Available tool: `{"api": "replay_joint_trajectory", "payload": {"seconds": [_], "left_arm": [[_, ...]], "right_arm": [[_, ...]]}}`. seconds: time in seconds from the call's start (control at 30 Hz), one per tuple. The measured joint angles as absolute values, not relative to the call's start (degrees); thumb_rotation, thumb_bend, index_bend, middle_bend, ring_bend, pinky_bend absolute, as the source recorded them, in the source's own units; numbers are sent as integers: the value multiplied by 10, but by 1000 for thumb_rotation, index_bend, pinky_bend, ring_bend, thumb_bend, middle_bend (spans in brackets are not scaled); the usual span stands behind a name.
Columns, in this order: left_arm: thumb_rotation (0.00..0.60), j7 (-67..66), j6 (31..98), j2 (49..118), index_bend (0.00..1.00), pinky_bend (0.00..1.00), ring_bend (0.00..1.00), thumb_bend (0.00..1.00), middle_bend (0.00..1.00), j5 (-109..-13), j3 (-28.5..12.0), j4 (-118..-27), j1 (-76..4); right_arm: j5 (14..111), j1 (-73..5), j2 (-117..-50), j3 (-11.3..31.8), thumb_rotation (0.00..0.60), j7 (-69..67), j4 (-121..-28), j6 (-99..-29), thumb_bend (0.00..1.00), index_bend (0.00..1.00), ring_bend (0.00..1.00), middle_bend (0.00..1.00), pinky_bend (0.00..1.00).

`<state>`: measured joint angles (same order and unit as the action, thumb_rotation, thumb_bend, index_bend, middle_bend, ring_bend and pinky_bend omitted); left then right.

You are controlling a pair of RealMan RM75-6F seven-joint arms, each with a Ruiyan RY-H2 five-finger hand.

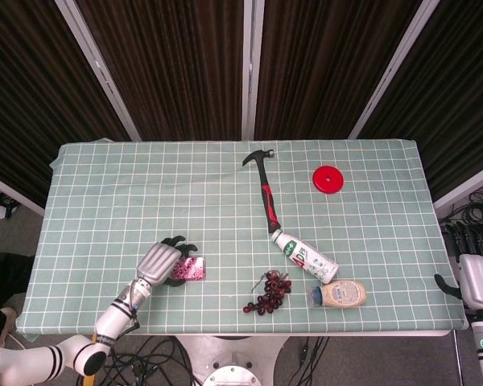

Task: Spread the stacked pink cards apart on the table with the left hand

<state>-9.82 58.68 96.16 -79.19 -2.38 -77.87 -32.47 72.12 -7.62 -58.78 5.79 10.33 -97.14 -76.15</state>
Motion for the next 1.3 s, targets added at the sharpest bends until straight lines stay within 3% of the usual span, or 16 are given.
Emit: {"api": "replay_joint_trajectory", "payload": {"seconds": [0.53,0.77,1.17,1.3], "left_arm": [[600,-73,582,937,270,276,164,215,444,-770,-68,-776,-341],[600,-56,565,939,270,276,165,214,444,-747,-88,-730,-355],[600,12,528,972,270,276,169,213,454,-732,-89,-626,-367],[600,25,528,978,217,266,141,180,339,-737,-84,-615,-365]], "right_arm": [[719,-79,-586,59,600,115,-981,-762,154,0,0,0,0],[719,-79,-585,59,600,120,-987,-766,155,0,0,0,0],[717,-78,-582,58,600,129,-994,-768,155,0,0,0,0],[718,-78,-582,58,600,126,-994,-769,155,0,0,0,0]]}}
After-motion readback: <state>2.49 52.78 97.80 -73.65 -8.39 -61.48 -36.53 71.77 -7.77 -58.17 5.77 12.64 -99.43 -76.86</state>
